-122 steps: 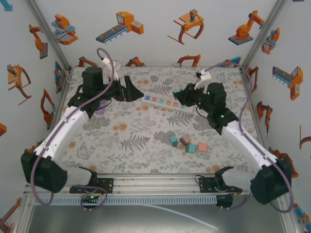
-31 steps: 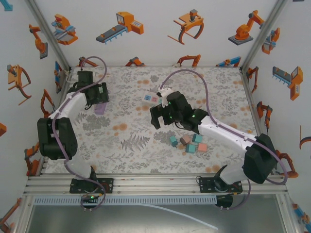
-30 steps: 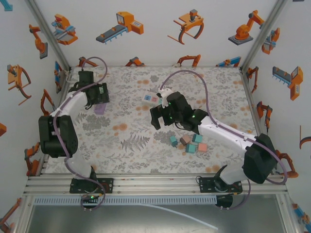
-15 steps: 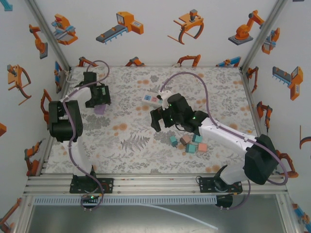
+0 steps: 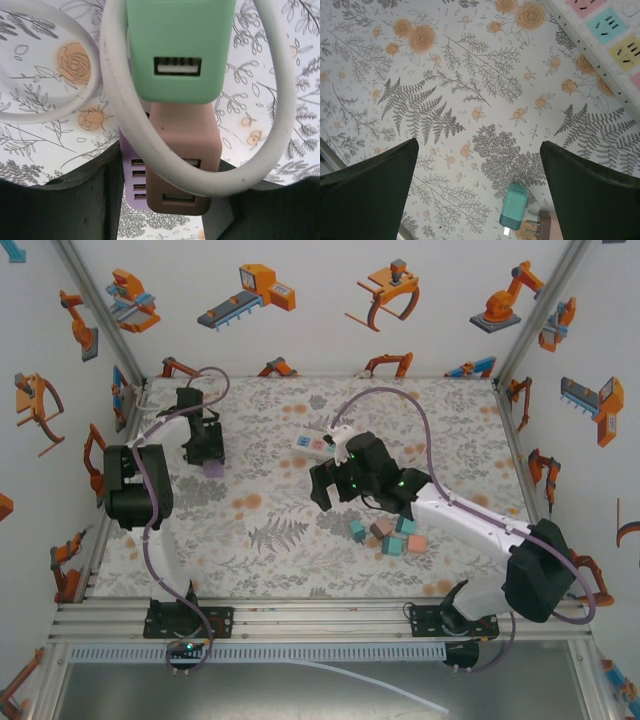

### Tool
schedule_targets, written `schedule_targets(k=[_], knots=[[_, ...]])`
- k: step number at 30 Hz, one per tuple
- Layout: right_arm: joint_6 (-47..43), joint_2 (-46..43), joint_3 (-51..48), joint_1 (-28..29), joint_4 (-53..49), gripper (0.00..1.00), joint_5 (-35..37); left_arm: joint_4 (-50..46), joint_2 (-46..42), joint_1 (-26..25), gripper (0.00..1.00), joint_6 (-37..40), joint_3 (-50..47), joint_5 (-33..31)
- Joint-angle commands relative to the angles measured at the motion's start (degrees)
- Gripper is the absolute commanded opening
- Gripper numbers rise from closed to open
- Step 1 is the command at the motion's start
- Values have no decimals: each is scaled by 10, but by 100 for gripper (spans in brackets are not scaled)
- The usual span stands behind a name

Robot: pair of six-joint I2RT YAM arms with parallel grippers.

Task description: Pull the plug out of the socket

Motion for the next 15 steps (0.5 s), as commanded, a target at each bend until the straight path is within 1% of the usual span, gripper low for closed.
schedule_targets(k=[1, 3, 5, 7, 9, 11, 15], knots=[[-19, -22, -7, 2, 16, 98, 2, -41, -53, -11, 46, 49, -18, 87], [-25, -28, -10, 2, 16, 99, 10, -52, -81, -15, 46, 75, -33, 137], [-32, -35, -14, 1, 19, 99, 19, -68, -112, -21, 46, 108, -49, 172], [-40, -43, -18, 2, 21, 99, 30, -78, -151, -31, 46, 155, -75, 208], [-47, -50, -23, 1, 24, 99, 40, -77, -203, -47, 47, 226, -119, 244], [-53, -56, -29, 0, 28, 99, 47, -74, -248, -64, 48, 286, -158, 263], [-58, -65, -36, -2, 36, 99, 54, -79, -298, -83, 48, 383, -208, 321]])
